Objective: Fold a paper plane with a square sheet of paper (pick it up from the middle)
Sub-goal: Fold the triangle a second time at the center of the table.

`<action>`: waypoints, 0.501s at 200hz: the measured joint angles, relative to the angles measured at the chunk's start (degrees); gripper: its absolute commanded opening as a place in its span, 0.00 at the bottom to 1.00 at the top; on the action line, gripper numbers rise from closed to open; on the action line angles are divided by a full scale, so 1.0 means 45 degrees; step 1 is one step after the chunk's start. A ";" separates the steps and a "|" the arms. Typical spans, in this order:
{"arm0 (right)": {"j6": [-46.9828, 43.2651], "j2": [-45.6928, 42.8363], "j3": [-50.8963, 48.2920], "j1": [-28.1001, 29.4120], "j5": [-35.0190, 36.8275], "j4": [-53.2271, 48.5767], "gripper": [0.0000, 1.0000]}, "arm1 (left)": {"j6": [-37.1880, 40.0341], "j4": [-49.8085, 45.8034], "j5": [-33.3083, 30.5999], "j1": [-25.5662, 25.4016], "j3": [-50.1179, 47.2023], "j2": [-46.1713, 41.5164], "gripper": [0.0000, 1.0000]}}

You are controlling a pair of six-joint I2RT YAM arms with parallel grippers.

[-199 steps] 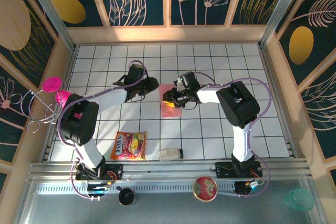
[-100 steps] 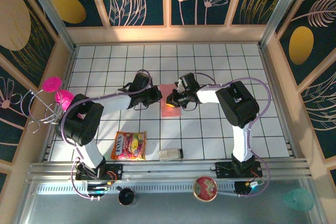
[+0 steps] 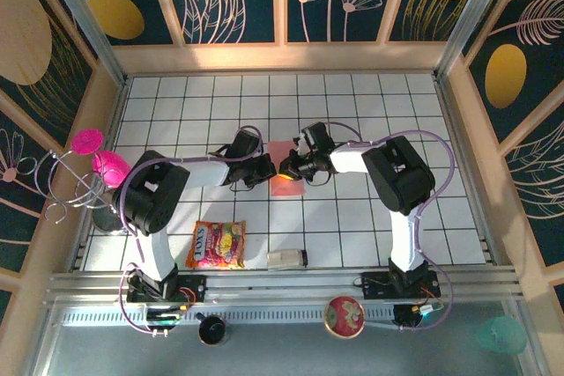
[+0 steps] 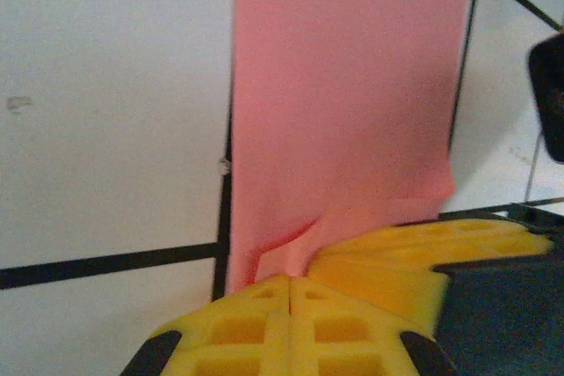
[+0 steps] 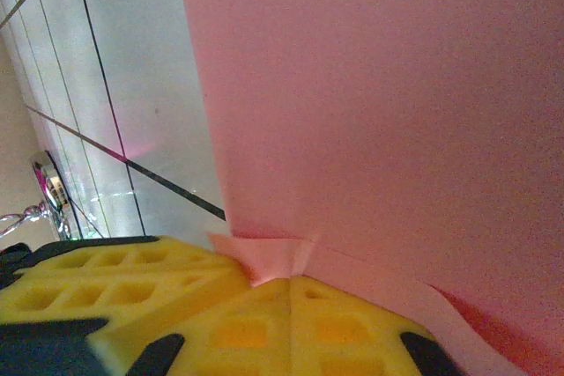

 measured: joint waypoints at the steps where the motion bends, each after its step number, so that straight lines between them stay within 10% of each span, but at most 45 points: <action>1: 0.0000 0.0000 0.0000 -0.0005 0.0000 0.0000 0.00 | 0.0000 0.0000 -0.0010 0.0000 0.0010 0.0010 0.00; 100: 0.0005 -0.0379 -0.0010 -0.0029 0.0311 0.0019 0.00 | -0.0141 0.0044 -0.0520 0.0000 0.0398 0.0437 0.00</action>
